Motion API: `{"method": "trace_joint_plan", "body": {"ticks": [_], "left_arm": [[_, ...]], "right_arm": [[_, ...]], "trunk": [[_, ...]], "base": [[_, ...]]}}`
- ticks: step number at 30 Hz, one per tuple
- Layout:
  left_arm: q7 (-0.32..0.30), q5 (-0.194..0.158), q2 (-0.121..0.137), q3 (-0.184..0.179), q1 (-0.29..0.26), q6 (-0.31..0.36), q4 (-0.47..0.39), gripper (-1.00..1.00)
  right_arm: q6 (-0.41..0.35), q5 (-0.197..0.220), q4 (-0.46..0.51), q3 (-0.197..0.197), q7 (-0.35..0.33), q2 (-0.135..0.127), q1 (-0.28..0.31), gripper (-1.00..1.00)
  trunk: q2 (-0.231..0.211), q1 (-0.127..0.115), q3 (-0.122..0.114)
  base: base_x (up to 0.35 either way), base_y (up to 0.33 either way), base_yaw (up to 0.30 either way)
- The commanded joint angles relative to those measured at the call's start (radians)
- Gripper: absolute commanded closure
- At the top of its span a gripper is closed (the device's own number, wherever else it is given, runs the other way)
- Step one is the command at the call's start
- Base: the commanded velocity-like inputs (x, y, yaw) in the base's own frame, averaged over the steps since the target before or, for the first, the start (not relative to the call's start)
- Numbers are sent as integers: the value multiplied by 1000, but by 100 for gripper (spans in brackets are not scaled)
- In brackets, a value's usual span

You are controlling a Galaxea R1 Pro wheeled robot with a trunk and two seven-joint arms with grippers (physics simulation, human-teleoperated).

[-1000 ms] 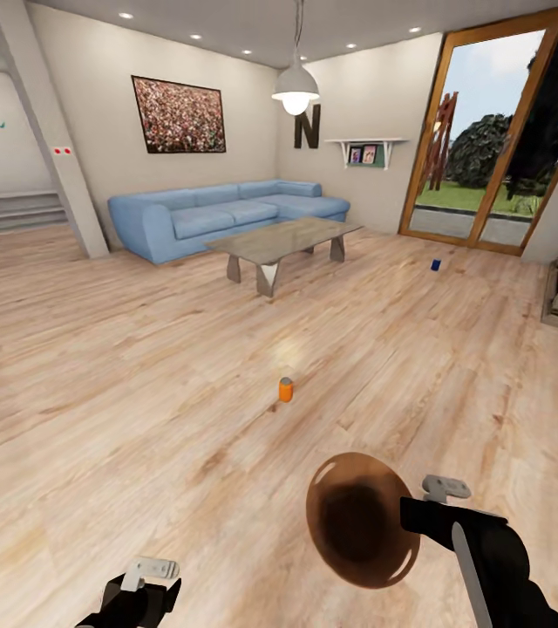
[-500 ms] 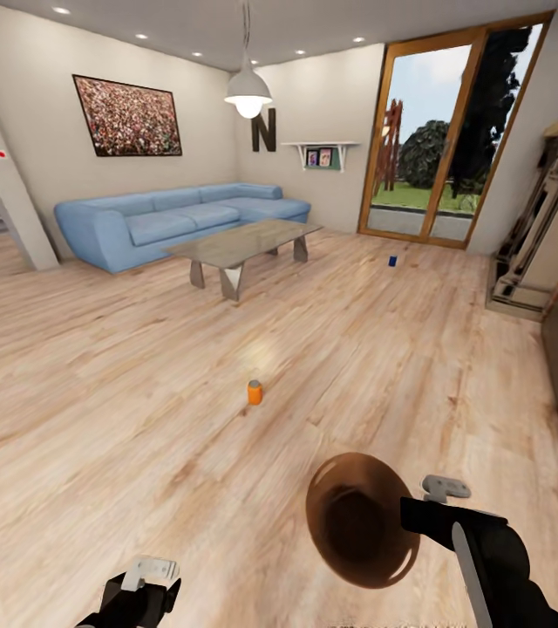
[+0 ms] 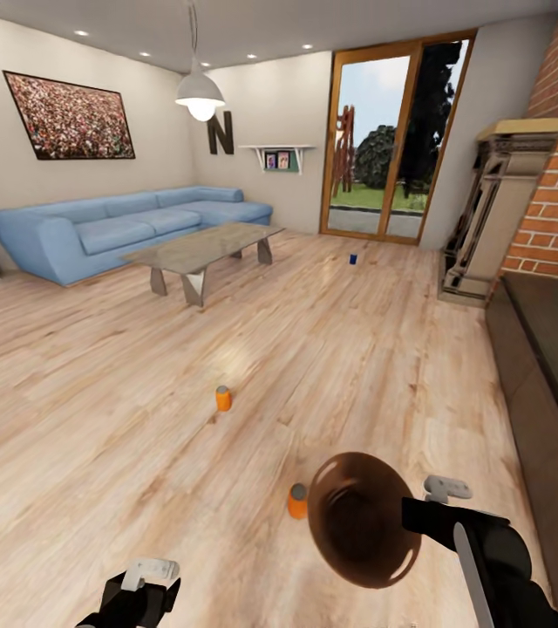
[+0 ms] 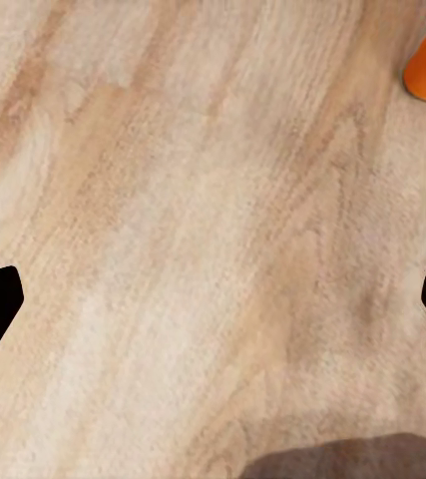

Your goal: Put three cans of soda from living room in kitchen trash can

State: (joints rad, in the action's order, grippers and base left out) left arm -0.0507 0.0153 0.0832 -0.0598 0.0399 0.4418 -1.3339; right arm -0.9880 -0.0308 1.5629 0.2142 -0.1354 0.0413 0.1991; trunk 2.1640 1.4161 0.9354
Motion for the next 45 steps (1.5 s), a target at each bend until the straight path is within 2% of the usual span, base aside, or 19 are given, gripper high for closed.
{"method": "trace_joint_plan", "body": {"ticks": [1, 20, 45], "left_arm": [[0, 0, 0, 0, 0, 0, 0, -100], [2, -2, 1, 2, 0, 0, 19, -100], [2, -1, 0, 3, 0, -1, 19, -100]], "right_arm": [[-1, 21, 0, 0, -4, 0, 0, 100], [0, 23, 0, -2, -4, 0, 0, 100], [0, 23, 0, -3, -4, 0, 0, 100]], "trunk": [[0, 0, -1], [0, 0, -11], [0, 0, -12]], "base": [[9, 0, -280], [289, 0, -258], [262, 0, -13]]}}
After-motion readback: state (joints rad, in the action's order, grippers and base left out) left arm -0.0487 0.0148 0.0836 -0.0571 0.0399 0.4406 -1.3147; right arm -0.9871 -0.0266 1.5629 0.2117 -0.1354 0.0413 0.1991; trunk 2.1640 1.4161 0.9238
